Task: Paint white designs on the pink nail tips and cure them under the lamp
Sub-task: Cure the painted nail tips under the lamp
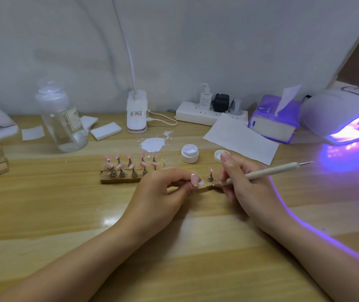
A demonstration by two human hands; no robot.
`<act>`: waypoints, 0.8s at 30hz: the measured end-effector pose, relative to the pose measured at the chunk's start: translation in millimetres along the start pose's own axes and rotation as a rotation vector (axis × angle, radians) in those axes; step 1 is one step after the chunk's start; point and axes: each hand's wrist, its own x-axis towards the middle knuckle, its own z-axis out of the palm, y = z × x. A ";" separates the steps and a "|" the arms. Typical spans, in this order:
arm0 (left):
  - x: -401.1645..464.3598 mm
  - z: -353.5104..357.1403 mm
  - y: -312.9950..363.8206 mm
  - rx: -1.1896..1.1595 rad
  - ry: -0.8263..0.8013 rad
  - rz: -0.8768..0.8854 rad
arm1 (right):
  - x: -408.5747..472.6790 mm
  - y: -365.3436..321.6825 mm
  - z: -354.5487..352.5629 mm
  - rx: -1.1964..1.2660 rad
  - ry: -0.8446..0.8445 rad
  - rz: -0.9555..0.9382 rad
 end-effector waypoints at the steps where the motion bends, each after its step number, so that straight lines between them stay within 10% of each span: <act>1: 0.2 -0.2 0.1 -0.015 0.003 -0.009 | 0.7 1.4 0.4 0.011 0.000 -0.007; 9: -0.2 -0.5 0.1 -0.013 -0.097 0.093 | 3.0 2.3 4.9 0.392 0.019 0.004; 24: 3.0 -0.4 -7.0 -0.007 -0.178 0.106 | 1.8 6.8 13.7 0.309 0.018 0.000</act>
